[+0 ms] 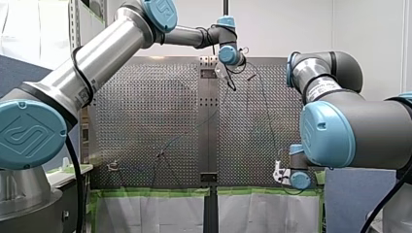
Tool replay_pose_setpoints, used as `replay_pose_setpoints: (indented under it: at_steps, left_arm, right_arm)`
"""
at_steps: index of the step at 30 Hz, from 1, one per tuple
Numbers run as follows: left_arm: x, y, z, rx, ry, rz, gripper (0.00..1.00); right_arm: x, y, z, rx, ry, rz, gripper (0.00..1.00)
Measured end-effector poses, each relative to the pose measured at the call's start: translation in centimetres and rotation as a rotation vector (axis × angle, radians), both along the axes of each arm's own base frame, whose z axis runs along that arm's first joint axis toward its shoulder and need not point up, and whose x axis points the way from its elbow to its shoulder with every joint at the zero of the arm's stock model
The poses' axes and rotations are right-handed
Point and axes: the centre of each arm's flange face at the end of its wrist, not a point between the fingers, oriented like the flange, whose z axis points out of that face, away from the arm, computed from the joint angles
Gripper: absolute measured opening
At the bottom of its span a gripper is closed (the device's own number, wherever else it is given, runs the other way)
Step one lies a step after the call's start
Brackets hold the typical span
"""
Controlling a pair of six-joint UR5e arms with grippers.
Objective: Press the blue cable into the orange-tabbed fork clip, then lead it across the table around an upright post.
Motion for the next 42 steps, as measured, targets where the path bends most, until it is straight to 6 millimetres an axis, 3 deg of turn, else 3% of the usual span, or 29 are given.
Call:
replay_pose_setpoints:
  at_steps: [11, 18, 27, 42]
  left_arm:
    - [1.1, 0.3, 0.3, -0.028, -0.044, 0.022, 1.0]
    - [2.6, 0.0, -2.3, 0.019, -0.035, 0.043, 1.0]
    - [4.6, -0.1, -7.2, 0.137, 0.008, 0.116, 1.0]
    - [3.1, -0.2, -5.5, 0.266, 0.005, 0.192, 1.0]
  right_arm:
    - [-1.2, -1.0, 0.3, -0.006, -0.017, -0.021, 0.0]
    - [-1.5, -1.1, 0.3, -0.004, -0.019, -0.025, 0.0]
    - [-1.4, -1.0, 0.2, -0.001, -0.016, -0.02, 0.0]
    - [-1.1, -0.9, 0.2, 0.0, -0.013, -0.012, 0.0]
